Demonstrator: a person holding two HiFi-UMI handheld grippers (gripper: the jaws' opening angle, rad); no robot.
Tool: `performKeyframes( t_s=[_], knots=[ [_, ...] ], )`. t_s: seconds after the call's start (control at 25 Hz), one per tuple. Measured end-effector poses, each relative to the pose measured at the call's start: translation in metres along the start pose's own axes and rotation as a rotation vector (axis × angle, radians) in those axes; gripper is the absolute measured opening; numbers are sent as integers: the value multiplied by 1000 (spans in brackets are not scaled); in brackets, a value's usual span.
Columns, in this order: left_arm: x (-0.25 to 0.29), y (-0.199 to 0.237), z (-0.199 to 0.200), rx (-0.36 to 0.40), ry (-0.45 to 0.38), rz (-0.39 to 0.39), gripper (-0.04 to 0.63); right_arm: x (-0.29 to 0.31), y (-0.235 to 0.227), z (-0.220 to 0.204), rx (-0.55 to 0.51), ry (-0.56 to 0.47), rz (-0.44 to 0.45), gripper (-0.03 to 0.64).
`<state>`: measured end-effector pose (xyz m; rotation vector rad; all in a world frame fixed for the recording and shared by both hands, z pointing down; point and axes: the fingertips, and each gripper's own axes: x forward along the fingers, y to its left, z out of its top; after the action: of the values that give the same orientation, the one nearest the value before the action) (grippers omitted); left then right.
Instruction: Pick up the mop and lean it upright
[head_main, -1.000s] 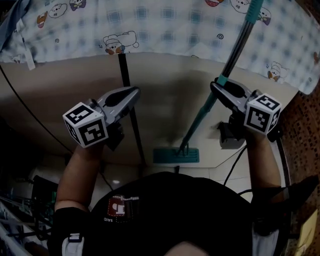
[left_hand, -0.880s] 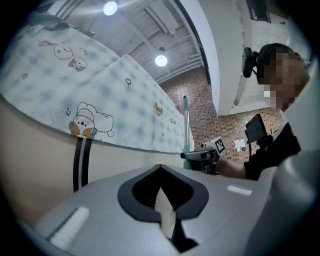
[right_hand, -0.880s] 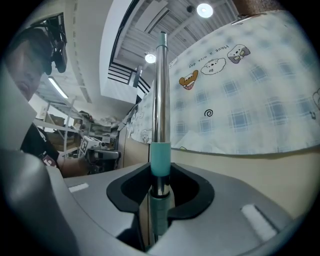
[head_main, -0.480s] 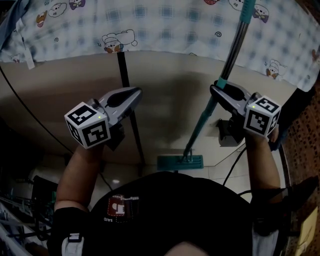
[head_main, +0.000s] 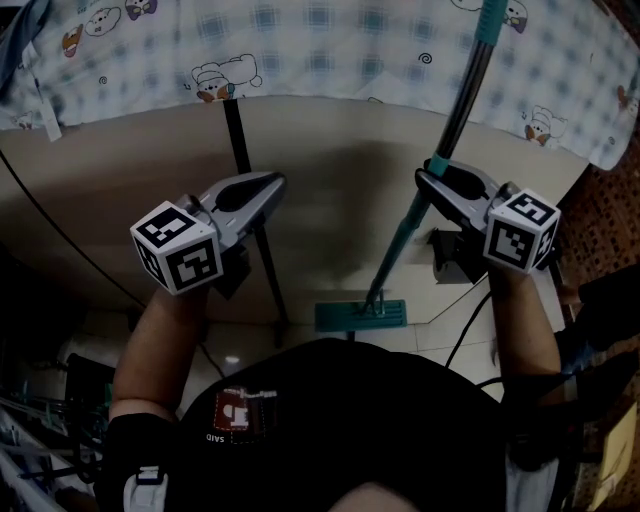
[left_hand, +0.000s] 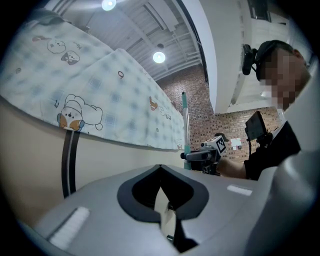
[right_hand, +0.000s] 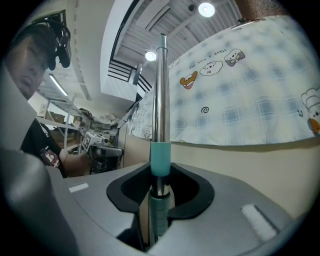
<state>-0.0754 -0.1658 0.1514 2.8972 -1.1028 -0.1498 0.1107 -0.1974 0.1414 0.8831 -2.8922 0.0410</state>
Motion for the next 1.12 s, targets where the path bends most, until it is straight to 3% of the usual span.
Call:
performKeyframes(
  t_s=[0.28, 0.52, 0.72, 1.12],
  knots=[
    [1, -1, -16, -12, 19, 12, -2, -1, -5, -25, 22, 36, -8, 124],
    [4, 1, -58, -39, 52, 27, -2, 1, -13, -74, 38, 58, 12, 124],
    [10, 2, -108, -80, 79, 23, -2, -2, -16, -146, 77, 90, 44, 124],
    [33, -19, -230, -159, 168, -19, -2, -6, -40, -322, 205, 204, -11, 124]
  ],
)
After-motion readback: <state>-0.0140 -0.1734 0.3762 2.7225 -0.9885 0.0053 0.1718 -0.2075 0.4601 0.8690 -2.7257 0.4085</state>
